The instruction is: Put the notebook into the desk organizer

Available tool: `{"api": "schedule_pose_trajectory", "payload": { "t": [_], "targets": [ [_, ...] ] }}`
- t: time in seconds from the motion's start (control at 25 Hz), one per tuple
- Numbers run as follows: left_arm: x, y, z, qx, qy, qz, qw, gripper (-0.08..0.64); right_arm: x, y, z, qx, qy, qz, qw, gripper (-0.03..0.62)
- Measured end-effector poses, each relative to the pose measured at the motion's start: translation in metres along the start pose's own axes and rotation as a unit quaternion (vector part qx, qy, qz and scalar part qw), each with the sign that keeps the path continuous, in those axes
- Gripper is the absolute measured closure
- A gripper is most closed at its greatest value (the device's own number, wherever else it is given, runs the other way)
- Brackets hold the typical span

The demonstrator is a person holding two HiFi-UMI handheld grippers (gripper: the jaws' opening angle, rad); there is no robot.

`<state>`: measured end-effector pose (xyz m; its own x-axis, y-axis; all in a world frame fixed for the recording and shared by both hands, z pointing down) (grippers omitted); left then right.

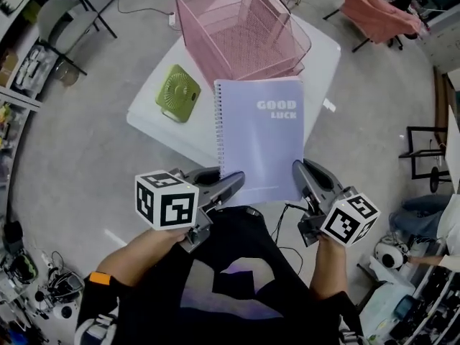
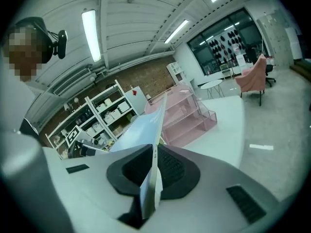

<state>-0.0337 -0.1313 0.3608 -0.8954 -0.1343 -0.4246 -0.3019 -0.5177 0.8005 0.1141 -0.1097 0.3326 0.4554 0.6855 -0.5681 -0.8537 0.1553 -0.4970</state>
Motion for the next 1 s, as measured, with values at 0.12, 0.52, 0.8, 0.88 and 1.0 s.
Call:
{"api": "schedule_pose_trajectory", "payload": {
  "t": [0.12, 0.52, 0.8, 0.88, 1.0],
  "targets": [
    [-0.002, -0.012, -0.013, -0.013, -0.009, -0.001, 0.9999, 0.483, 0.01, -0.001, -0.017, 0.018, -0.009, 0.003, 1.0, 0.548],
    [-0.031, -0.029, -0.131, -0.054, -0.106, -0.129, 0.9845, 0.474, -0.003, -0.051, -0.145, 0.124, -0.019, -0.038, 0.991, 0.548],
    [-0.048, -0.01, -0.21, -0.033, -0.153, -0.235, 0.9595, 0.462, -0.041, -0.077, -0.227, 0.189, -0.008, -0.049, 0.981, 0.548],
    [-0.046, -0.002, -0.223, -0.022, -0.147, -0.259, 0.9544, 0.46, -0.055, -0.079, -0.24, 0.197, 0.004, -0.045, 0.979, 0.548],
    [-0.038, 0.013, -0.238, -0.003, -0.133, -0.289, 0.9479, 0.456, -0.079, -0.077, -0.253, 0.205, 0.018, -0.041, 0.978, 0.546]
  ]
}}
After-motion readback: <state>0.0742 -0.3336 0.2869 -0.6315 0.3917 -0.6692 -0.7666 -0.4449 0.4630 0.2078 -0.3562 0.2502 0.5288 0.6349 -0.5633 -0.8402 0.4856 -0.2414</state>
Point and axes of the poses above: the fingertips, and each gripper's own axes: x backward along the fingers, y to its left, z out of its underside, the point moved 2 cm from there along x, backward along the fingers, and after that the axes turned 10 degrees about y, right-handed, at the moved point
